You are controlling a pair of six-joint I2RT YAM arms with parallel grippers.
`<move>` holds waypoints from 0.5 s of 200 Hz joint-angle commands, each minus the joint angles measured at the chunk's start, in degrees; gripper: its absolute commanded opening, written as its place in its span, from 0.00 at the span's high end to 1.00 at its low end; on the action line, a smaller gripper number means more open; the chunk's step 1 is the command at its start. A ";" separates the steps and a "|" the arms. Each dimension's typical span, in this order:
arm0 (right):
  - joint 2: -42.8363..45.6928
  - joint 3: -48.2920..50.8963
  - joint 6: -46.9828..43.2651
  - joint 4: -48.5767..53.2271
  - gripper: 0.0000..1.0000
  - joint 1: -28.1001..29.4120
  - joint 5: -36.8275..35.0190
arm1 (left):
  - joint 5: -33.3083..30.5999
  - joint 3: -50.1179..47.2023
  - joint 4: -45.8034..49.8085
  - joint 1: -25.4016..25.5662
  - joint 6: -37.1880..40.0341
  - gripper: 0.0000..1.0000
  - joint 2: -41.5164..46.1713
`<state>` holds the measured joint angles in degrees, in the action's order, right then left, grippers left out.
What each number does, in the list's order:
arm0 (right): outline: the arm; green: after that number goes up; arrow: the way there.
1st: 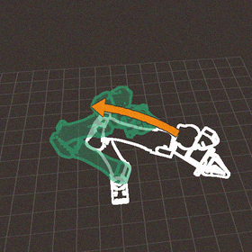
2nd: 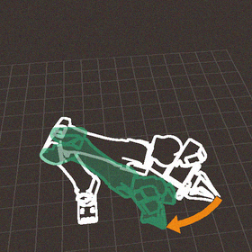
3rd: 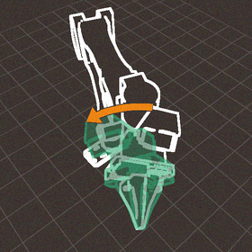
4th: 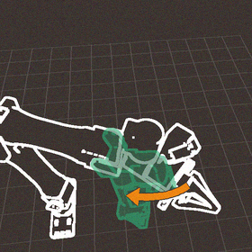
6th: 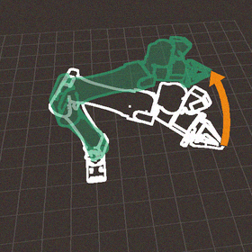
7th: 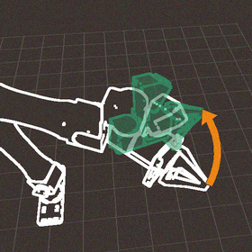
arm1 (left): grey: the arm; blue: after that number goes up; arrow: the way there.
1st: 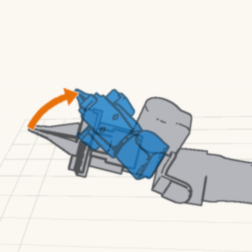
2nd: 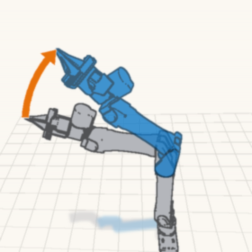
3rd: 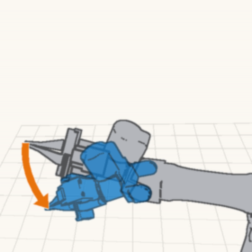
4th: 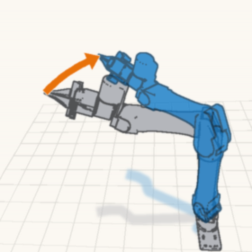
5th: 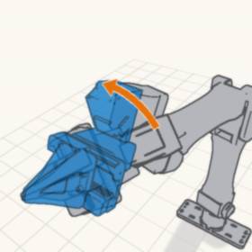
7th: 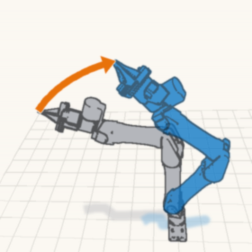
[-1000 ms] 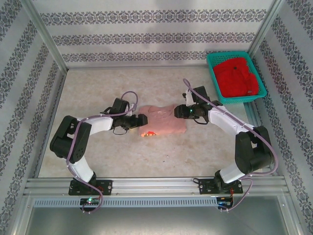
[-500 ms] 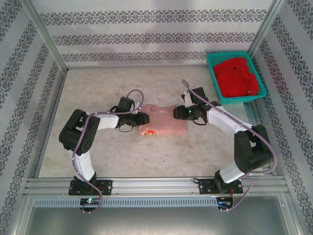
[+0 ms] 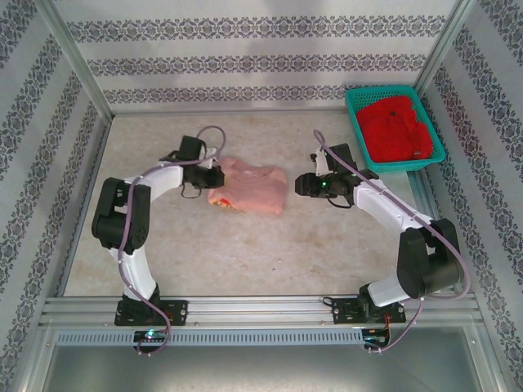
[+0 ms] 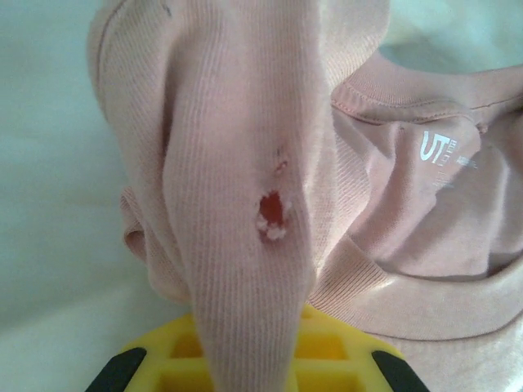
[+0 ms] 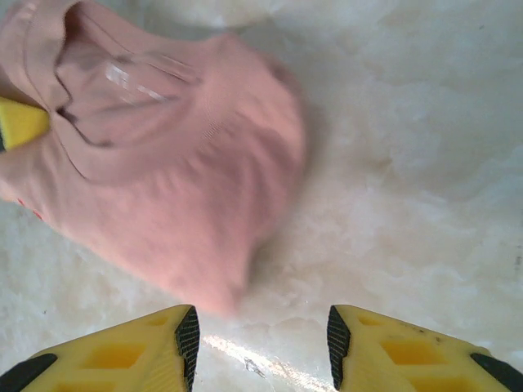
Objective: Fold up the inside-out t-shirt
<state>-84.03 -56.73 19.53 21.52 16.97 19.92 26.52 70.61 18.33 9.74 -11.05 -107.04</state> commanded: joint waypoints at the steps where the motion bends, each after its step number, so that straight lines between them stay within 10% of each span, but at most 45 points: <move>1: 1.45 -1.49 0.02 1.33 0.52 -0.03 0.41 | -9.53 6.78 13.65 -5.85 10.95 1.00 0.98; 100: 0.04 -4.34 -2.49 1.55 0.47 0.91 2.40 | -28.71 56.51 35.65 -21.86 30.28 1.00 -28.72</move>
<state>-83.94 -59.40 19.03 22.31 17.04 22.35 5.21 117.78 43.86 -9.56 12.36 -129.34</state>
